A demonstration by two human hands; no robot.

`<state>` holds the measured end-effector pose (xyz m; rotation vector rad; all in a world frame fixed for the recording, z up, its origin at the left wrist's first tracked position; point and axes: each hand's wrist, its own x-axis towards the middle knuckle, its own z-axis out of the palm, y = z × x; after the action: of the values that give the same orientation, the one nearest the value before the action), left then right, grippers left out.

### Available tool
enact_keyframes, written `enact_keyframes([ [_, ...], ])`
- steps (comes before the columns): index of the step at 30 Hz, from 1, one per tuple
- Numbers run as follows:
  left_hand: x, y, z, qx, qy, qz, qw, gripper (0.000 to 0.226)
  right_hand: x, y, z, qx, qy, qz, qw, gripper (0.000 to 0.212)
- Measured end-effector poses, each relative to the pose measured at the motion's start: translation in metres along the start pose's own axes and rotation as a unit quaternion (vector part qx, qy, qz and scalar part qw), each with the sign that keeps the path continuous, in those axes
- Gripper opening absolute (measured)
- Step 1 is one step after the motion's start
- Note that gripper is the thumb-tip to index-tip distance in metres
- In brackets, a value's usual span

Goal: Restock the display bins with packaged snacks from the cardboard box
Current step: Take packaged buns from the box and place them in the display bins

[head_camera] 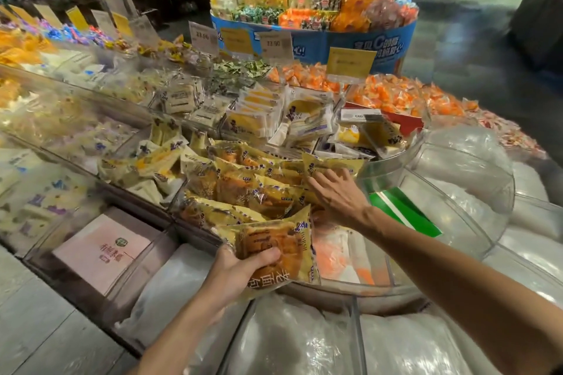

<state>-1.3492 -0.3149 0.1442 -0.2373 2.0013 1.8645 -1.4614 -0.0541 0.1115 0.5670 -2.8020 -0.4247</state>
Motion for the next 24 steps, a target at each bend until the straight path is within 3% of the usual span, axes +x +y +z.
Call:
enact_keyframes([
  [3, 0.01, 0.003, -0.005, -0.006, -0.01, -0.019, 1.0, 0.086, -0.004, 0.006, 0.002, 0.017, -0.035, -0.021, 0.999, 0.089],
  [6, 0.019, 0.009, -0.007, -0.025, -0.011, -0.04, 0.999, 0.093, -0.011, 0.009, -0.003, 0.041, -0.012, 0.002, 0.999, 0.097],
  [9, 0.024, 0.017, -0.004, -0.056, -0.011, -0.052, 0.997, 0.078, -0.02, 0.012, -0.007, 0.059, 0.016, 0.027, 0.998, 0.101],
  [11, 0.026, 0.02, -0.001, -0.077, -0.016, -0.064, 0.995, 0.065, -0.029, 0.01, -0.017, 0.102, 0.054, 0.065, 0.991, 0.09],
  [13, 0.028, 0.023, 0.001, -0.084, -0.031, -0.08, 0.993, 0.066, -0.042, 0.0, -0.027, 0.189, 0.122, 0.138, 0.964, 0.063],
  [14, 0.028, 0.026, 0.002, -0.077, -0.044, -0.086, 0.992, 0.072, -0.048, -0.005, -0.036, 0.262, 0.132, 0.184, 0.938, 0.055],
  [16, 0.034, 0.033, 0.002, -0.022, -0.06, -0.095, 0.993, 0.086, -0.06, -0.013, -0.059, 0.462, 0.075, 0.261, 0.844, 0.055],
  [19, 0.043, 0.048, 0.009, 0.018, -0.078, -0.082, 0.993, 0.093, -0.077, -0.022, -0.08, 0.622, -0.031, 0.283, 0.729, 0.052],
  [22, 0.046, 0.053, 0.027, -0.066, -0.116, -0.1, 0.986, 0.103, -0.092, -0.025, -0.082, 0.776, -0.128, 0.301, 0.54, 0.062],
  [23, 0.044, 0.053, 0.034, -0.077, -0.129, -0.104, 0.983, 0.098, -0.097, -0.023, -0.08, 0.795, -0.126, 0.304, 0.51, 0.061],
  [24, 0.043, 0.052, 0.04, -0.071, -0.138, -0.097, 0.983, 0.093, -0.101, -0.019, -0.078, 0.796, -0.114, 0.313, 0.506, 0.062],
])
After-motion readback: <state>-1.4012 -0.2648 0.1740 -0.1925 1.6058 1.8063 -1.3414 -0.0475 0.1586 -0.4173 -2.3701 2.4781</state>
